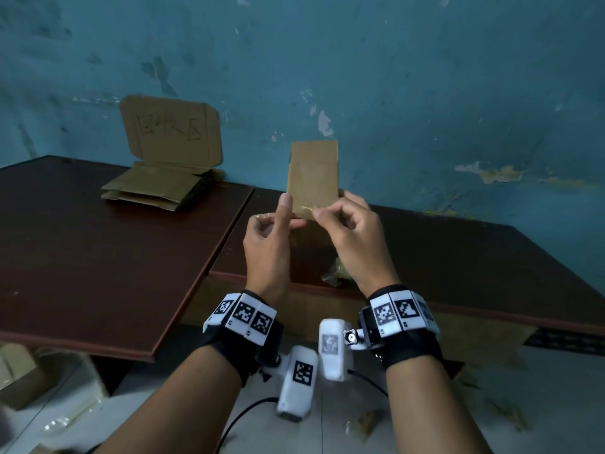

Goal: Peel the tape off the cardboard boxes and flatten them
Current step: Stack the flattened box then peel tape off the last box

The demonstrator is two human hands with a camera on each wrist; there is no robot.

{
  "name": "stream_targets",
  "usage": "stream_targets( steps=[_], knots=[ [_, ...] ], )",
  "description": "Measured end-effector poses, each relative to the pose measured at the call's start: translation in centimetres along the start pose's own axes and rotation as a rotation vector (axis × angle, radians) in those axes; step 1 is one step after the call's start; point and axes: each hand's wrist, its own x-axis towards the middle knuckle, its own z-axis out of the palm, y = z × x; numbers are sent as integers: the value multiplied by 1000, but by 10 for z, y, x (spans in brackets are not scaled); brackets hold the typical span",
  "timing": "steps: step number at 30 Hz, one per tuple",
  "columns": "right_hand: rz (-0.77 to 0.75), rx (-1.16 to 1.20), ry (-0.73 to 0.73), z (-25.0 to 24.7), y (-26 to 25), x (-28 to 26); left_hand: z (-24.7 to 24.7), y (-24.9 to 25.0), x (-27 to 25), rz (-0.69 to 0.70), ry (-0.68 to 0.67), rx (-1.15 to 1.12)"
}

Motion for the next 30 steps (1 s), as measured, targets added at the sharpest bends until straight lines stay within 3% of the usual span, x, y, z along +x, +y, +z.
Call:
stream_targets(
  steps=[4,13,19,30],
  knots=[
    [30,-75,12,-3,0,2,-3,-6,0,53,6,53],
    [-39,-277,65,-8,4,1,-4,-10,0,117,-117,142],
    [-29,-233,-20,-9,-1,1,-1,-10,2,60,-74,47],
    [1,-195,-20,-6,-6,0,-9,-11,10,104,-162,118]
  ],
)
